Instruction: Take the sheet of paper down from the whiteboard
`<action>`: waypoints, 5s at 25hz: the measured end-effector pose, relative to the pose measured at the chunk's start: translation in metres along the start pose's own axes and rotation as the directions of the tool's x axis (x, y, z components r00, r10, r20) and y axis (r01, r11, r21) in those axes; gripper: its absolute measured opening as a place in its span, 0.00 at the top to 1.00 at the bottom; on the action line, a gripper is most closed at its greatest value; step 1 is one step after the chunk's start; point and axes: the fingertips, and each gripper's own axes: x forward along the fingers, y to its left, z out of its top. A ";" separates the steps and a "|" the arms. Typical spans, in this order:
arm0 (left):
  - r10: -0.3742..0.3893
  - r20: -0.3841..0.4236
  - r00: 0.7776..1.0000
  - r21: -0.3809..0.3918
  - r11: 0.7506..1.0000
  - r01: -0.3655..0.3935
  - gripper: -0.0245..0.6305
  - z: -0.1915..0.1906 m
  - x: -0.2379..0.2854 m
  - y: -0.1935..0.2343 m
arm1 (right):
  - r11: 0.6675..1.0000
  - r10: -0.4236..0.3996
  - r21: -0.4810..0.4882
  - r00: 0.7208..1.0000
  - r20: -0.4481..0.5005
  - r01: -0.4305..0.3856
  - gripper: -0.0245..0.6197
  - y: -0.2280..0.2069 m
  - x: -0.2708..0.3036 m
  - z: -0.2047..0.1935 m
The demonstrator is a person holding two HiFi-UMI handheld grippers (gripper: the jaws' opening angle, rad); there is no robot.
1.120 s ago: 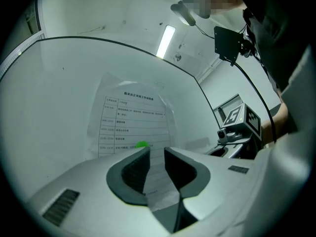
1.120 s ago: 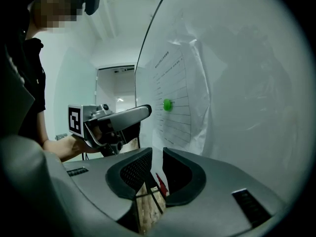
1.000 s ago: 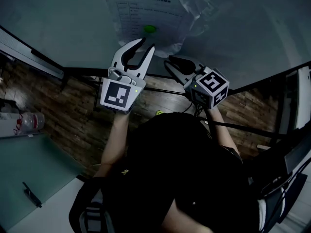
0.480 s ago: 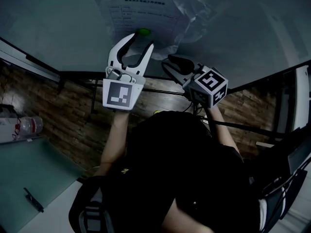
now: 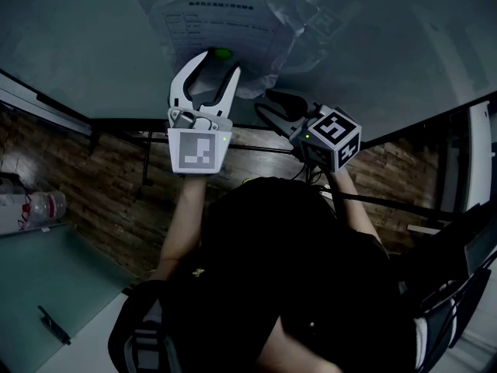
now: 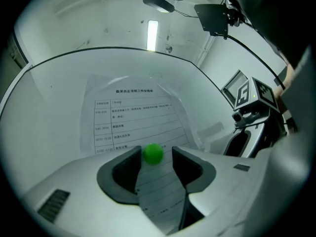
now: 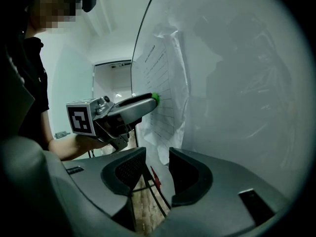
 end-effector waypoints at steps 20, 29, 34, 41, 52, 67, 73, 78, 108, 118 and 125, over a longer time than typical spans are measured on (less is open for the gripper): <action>0.107 -0.006 0.994 0.114 0.988 -0.106 0.75 0.003 -0.001 0.007 | 0.995 0.021 0.097 1.000 -0.014 -0.020 0.66 -0.014 -0.002 -0.012; 0.100 -0.025 0.995 0.104 0.990 -0.097 0.75 0.000 -0.002 0.007 | 0.976 0.070 0.199 0.995 0.074 -0.084 0.66 -0.013 -0.003 -0.009; 0.096 -0.028 0.995 0.109 0.990 -0.092 0.75 0.001 -0.001 0.007 | 0.953 0.122 0.255 0.979 0.165 -0.162 0.66 -0.009 0.000 0.005; 0.098 -0.040 0.994 0.115 0.989 -0.092 0.75 0.000 -0.003 0.006 | 0.948 0.173 0.226 0.960 0.222 -0.223 0.68 0.000 0.003 0.020; 0.108 -0.050 0.993 0.127 0.987 -0.101 0.75 -0.001 -0.002 0.010 | 0.956 0.196 0.182 0.961 0.195 -0.232 0.75 0.005 0.017 0.026; 0.119 -0.072 0.990 0.125 0.986 -0.109 0.75 0.000 -0.002 0.006 | 0.979 0.075 0.174 0.983 0.167 -0.104 0.93 -0.014 0.008 0.022; 0.119 -0.061 0.991 0.125 0.986 -0.110 0.75 0.004 -0.002 0.003 | 0.979 0.073 0.174 0.981 0.178 -0.104 0.94 -0.014 0.002 0.023; 0.104 -0.069 0.992 0.131 0.987 -0.095 0.76 0.005 -0.003 0.001 | 0.977 0.076 0.184 0.981 0.181 -0.109 0.94 -0.011 0.001 0.023; 0.055 -0.061 0.997 0.112 0.993 -0.048 0.76 0.014 -0.037 -0.026 | 0.971 0.089 0.204 0.980 0.179 -0.125 0.94 0.016 -0.013 0.011; 0.032 -0.086 0.996 0.093 0.995 -0.024 0.76 0.011 -0.036 -0.026 | 0.968 0.077 0.225 0.986 0.148 -0.109 0.94 0.016 -0.015 0.004; 0.012 -0.075 0.997 0.092 0.996 -0.005 0.76 0.022 -0.070 -0.043 | 0.974 0.057 0.211 0.987 0.147 -0.088 0.94 0.047 -0.036 -0.005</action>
